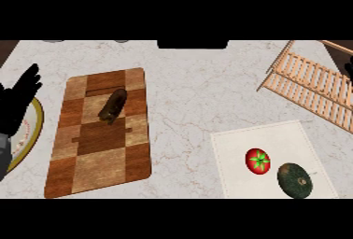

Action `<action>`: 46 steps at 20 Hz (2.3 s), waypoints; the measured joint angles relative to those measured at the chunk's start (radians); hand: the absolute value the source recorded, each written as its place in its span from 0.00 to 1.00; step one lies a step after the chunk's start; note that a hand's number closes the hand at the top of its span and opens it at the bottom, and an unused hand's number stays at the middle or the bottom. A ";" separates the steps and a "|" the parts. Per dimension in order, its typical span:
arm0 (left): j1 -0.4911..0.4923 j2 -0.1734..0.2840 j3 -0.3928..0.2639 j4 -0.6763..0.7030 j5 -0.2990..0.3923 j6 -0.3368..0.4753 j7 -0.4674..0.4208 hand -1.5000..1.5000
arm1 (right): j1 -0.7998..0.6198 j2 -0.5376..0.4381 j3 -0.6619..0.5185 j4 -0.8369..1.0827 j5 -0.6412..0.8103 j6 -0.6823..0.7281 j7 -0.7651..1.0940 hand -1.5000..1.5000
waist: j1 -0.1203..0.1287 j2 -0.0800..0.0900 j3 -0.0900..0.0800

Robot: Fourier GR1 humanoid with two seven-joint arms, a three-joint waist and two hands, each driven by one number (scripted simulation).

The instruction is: Pick the tomato from the placemat and place it in the tiered shelf

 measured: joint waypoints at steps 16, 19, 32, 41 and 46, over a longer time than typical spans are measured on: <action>0.062 -0.252 -0.146 -0.121 -0.039 0.055 -0.162 0.50 | 0.293 0.288 -0.154 0.112 0.104 -0.507 0.062 0.00 | -0.037 -0.006 0.009; 0.076 -0.290 -0.171 -0.121 -0.056 0.067 -0.181 0.50 | 0.356 0.405 -0.165 0.063 0.081 -0.560 -0.083 0.00 | -0.029 -0.008 0.010; 0.071 -0.343 -0.202 -0.131 -0.109 0.076 -0.178 0.50 | 0.588 0.227 0.011 -0.325 0.240 -0.382 0.258 0.00 | 0.000 -0.006 0.006; 0.078 -0.352 -0.208 -0.140 -0.122 0.069 -0.178 0.50 | 0.555 -0.019 0.111 -0.532 0.420 -0.181 0.778 0.00 | 0.019 -0.002 0.003; 0.069 -0.352 -0.204 -0.146 -0.125 0.058 -0.172 0.50 | 0.465 -0.103 0.183 -0.625 0.503 -0.050 1.074 0.00 | 0.023 -0.002 0.004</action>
